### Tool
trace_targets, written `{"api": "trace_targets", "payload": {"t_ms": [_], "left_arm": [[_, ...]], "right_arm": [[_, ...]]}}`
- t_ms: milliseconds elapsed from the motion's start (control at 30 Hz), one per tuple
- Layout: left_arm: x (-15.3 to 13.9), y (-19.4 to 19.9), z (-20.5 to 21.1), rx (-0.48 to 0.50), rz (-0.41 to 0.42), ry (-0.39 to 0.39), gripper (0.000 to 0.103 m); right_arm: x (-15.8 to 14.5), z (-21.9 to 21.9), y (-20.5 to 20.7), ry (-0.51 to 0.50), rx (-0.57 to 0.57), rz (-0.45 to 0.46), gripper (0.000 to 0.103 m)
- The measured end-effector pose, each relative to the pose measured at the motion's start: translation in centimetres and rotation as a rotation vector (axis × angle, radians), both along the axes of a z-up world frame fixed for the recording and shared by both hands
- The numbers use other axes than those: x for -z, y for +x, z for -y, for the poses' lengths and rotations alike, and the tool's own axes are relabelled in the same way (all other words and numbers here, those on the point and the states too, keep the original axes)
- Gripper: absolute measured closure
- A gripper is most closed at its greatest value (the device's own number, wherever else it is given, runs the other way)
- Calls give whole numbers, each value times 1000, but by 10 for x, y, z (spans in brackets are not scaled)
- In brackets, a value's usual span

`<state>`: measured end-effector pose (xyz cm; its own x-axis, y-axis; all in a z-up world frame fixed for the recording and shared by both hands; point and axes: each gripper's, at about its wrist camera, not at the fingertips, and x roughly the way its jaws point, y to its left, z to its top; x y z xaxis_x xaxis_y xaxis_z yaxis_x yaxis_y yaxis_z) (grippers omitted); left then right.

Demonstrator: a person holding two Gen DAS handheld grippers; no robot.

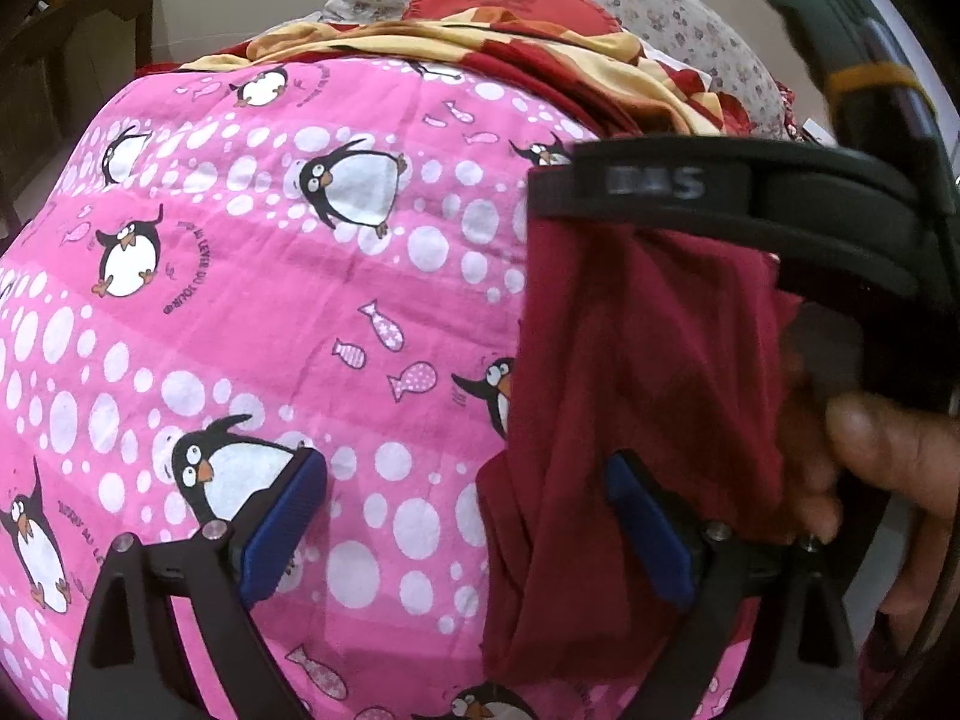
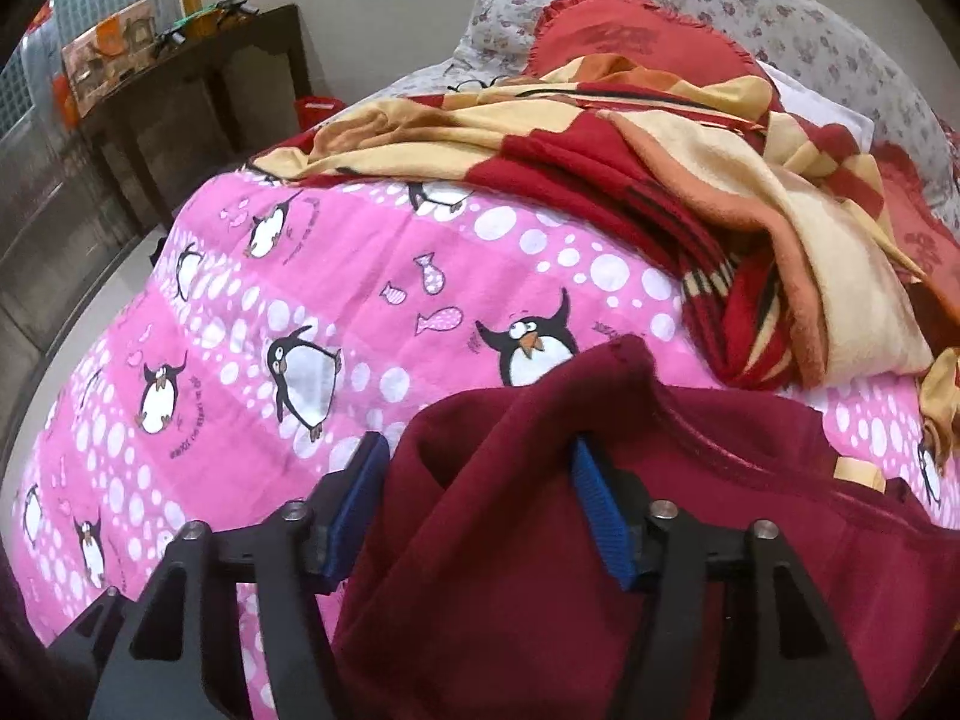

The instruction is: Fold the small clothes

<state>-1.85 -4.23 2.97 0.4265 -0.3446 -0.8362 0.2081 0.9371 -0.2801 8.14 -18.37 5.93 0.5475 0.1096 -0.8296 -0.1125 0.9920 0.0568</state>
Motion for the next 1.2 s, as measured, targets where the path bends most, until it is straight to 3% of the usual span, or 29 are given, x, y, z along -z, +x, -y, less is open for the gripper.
{"api": "trace_targets", "payload": {"t_ms": [100, 267, 367, 467, 600, 933, 1100, 1133, 1200], "left_arm": [[1, 4, 1, 8, 4, -7, 4], [3, 9, 10, 34, 8, -23, 4], [2, 13, 20, 49, 16, -52, 4], [3, 17, 27, 58, -5, -73, 6], [1, 16, 35, 92, 4, -72, 26], [-5, 15, 42, 101, 37, -59, 48], [-11, 9, 38, 124, 64, -60, 75], [-13, 8, 39, 131, 70, -66, 79], [-16, 7, 38, 133, 69, -101, 83]], "right_arm": [[-6, 22, -5, 117, 23, -5, 90], [-23, 57, -18, 332, 37, 19, 95], [-28, 67, -22, 392, 47, 25, 96], [-30, 68, -23, 384, 47, 27, 96], [-29, 66, -23, 378, 44, 25, 96], [-28, 65, -22, 374, 39, 17, 96], [-26, 67, -22, 390, 43, -2, 95], [-27, 68, -22, 394, 48, -10, 94], [-31, 71, -23, 389, 60, -13, 81]]}}
